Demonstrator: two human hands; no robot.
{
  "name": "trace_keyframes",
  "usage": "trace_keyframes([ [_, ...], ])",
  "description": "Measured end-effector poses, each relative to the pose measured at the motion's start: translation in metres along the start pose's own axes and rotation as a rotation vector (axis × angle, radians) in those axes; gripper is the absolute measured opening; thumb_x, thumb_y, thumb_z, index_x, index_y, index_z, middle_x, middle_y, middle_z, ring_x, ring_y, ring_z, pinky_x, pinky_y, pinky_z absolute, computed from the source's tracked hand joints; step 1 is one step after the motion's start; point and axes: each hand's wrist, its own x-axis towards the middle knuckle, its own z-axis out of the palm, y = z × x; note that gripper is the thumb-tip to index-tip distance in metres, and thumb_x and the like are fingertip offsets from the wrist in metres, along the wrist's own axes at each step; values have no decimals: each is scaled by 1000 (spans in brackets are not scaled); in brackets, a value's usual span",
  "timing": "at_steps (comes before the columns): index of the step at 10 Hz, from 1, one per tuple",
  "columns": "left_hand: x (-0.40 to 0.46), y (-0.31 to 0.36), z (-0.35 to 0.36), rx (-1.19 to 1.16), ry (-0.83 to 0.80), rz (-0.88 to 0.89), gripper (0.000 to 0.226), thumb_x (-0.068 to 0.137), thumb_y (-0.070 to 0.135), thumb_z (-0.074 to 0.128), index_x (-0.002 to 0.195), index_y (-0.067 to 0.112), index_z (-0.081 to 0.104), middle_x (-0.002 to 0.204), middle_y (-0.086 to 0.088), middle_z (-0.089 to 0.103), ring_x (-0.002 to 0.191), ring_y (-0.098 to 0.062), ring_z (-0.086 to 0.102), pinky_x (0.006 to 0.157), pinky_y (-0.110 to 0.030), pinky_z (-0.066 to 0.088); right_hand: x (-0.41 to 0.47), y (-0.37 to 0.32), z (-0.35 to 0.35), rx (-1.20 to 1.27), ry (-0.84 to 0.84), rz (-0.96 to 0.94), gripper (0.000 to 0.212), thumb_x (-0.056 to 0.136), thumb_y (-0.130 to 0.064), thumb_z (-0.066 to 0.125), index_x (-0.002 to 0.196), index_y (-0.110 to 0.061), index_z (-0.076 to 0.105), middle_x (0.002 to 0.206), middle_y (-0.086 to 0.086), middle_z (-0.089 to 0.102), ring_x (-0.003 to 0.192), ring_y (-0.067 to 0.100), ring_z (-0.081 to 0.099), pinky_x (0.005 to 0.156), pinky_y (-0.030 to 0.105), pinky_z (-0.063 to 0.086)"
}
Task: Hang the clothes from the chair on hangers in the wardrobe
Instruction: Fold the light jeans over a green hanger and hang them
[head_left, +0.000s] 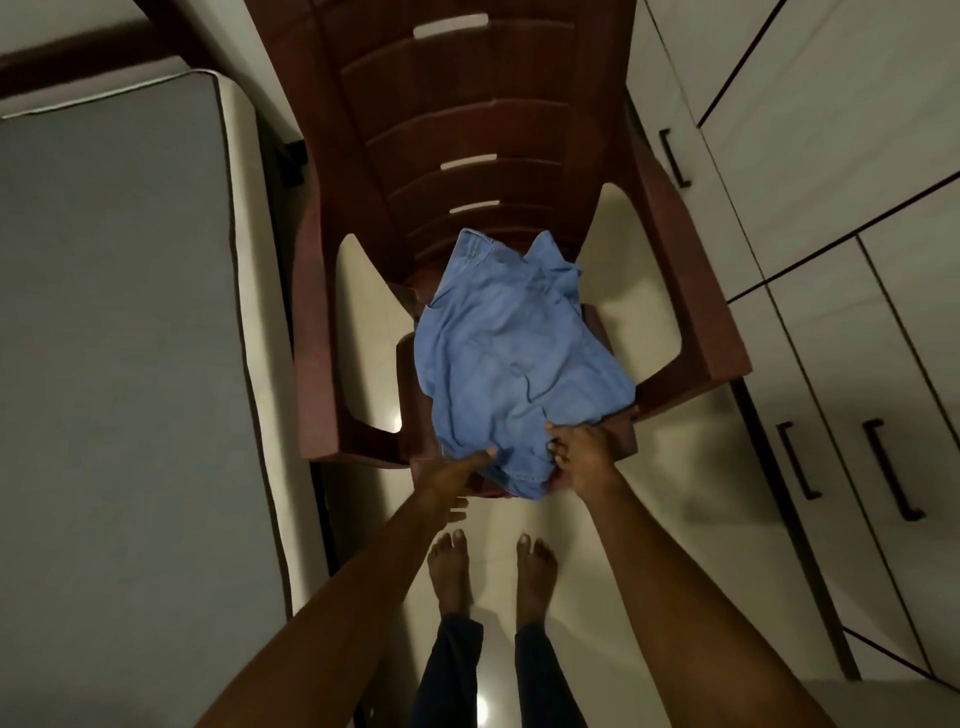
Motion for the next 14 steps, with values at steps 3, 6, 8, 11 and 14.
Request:
trace_keyframes([
  [3,24,1,34,-107,-48,168,43,76,-27,69,113,-7,62,101,-14,68,86,-31,65,67,-35,59,-14,-16,14,158,-166,-14,15,91,-11,60,98,-7,73,95,7,76,83,22,72,76,36,60],
  [6,50,-6,47,-409,28,278,28,82,-7,75,108,3,71,104,-13,76,100,-33,72,74,-31,61,-1,3,20,243,-109,-20,20,82,-1,57,92,-5,74,83,7,68,74,22,62,65,26,58],
  [8,50,7,33,-501,-130,131,12,104,16,55,104,12,66,103,-12,71,91,-22,70,69,-24,58,-17,-30,50,358,-224,-116,72,102,6,36,36,-23,45,42,-11,34,33,1,32,34,14,29],
  [11,17,69,12,-987,-49,61,49,112,37,18,125,16,60,117,-14,65,71,-13,73,71,-37,62,-40,-51,66,446,-502,-180,46,80,9,58,47,-23,58,49,-11,43,43,0,43,44,14,40],
  [14,-4,133,-17,-208,247,401,61,102,60,37,141,14,48,130,-5,61,101,-15,65,96,-21,50,-77,-71,42,429,-406,-72,58,105,1,31,66,-14,70,58,-3,63,50,4,60,44,14,47],
])
